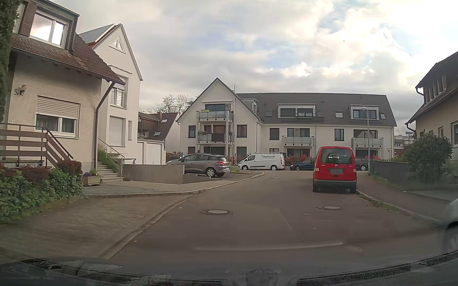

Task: Follow the waypoints while adhering to traffic rules and regulations

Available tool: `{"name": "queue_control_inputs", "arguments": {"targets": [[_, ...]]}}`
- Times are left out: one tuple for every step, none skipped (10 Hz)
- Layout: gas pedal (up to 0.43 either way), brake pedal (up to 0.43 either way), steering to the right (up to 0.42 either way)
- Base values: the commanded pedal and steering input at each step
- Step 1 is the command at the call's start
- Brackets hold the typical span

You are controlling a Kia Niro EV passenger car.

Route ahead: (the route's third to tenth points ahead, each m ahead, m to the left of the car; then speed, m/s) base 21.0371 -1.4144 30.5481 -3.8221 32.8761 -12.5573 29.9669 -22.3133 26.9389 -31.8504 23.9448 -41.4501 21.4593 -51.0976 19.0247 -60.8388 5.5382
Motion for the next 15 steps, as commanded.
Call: {"name": "queue_control_inputs", "arguments": {"targets": [[0.039, 0.000, 0.008], [0.039, 0.000, 0.012], [0.039, 0.000, 0.024], [0.039, 0.000, 0.025], [0.039, 0.000, 0.021], [0.039, 0.000, 0.018], [0.039, 0.000, 0.021], [0.039, 0.000, 0.025], [0.039, 0.000, 0.023], [0.039, 0.000, 0.022], [0.039, 0.000, 0.025], [0.039, 0.000, 0.031], [0.039, 0.000, 0.038], [0.039, 0.000, 0.049], [0.039, 0.000, 0.057]]}}
